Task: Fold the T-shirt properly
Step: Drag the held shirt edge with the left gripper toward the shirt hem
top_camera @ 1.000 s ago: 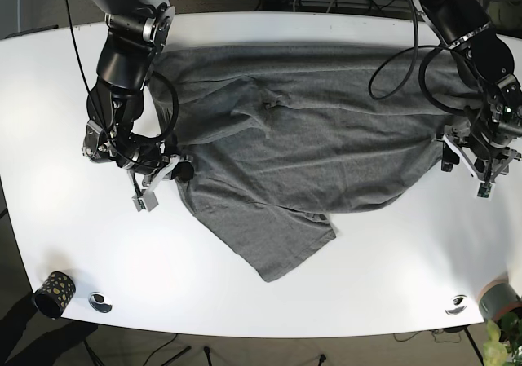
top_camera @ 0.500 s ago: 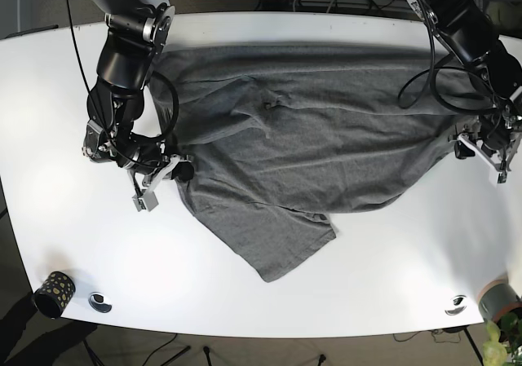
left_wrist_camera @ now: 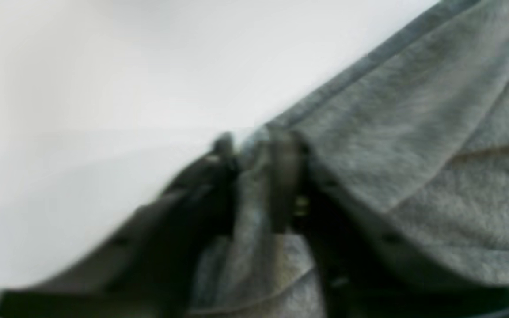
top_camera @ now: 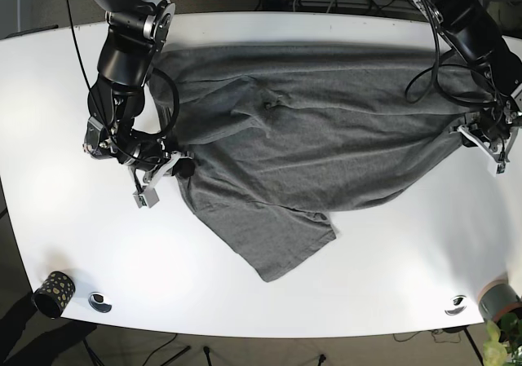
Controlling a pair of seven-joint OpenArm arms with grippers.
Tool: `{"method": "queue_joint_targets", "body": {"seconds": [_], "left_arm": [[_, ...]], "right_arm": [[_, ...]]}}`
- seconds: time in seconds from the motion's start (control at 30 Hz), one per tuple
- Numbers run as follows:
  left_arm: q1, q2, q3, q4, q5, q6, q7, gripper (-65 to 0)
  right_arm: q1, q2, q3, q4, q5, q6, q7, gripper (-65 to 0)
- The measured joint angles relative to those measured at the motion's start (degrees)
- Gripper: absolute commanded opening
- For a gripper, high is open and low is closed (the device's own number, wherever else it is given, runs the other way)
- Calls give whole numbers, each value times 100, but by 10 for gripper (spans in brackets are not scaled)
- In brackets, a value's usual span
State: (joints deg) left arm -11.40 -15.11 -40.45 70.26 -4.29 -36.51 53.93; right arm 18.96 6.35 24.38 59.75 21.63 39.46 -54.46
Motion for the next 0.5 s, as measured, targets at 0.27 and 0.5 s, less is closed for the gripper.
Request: {"method": "queue_joint_targets", "body": {"seconds": [0.27,0.5], "left_arm": [[-22,13,15,610,31,-219,0,-594],[-459,-415,654,601,39,-302,-157,-590]], "right_arm": [[-4,-2,0,0,0,0,0,-650],[-4,2,0,0,-2,0,0,-650]]}}
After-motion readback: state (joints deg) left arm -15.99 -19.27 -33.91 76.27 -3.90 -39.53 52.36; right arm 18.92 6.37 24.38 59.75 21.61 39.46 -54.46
